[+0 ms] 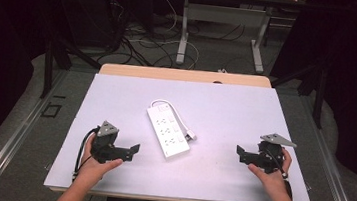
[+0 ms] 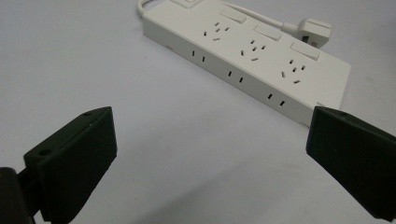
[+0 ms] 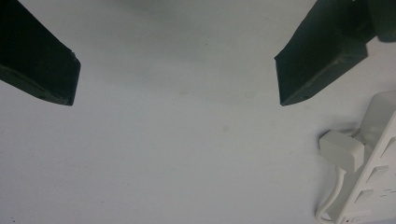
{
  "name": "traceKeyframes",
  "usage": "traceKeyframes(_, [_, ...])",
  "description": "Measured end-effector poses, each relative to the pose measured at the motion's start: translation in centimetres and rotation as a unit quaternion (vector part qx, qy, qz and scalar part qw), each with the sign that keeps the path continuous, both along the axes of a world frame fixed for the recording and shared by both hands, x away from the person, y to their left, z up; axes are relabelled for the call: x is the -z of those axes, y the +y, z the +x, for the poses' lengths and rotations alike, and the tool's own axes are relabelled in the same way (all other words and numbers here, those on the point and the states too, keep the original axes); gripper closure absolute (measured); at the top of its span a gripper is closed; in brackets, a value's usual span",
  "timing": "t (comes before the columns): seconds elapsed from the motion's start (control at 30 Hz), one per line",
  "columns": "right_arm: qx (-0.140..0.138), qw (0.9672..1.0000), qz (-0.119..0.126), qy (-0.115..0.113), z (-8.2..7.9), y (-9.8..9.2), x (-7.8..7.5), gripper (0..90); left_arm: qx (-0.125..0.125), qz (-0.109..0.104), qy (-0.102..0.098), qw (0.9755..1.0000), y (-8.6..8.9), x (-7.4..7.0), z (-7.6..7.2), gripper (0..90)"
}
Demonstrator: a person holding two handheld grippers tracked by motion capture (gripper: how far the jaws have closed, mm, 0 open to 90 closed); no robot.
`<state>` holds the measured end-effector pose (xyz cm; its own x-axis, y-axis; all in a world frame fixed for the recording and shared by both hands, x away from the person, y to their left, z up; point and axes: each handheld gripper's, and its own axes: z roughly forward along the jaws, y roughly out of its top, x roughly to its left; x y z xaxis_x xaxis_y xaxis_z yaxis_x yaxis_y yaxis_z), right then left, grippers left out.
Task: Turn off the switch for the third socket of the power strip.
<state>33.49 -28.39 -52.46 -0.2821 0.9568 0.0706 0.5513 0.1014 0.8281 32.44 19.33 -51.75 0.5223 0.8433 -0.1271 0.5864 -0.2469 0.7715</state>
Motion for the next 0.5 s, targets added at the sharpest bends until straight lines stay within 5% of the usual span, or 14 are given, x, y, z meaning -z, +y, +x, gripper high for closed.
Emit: traceKeyframes(0.5, [-0.001,1.0000,0.004,0.008,0.0,-0.1,0.1,0.0,0.018,0.012,0.002,0.9998,-2.2,-0.4,0.1,12.2])
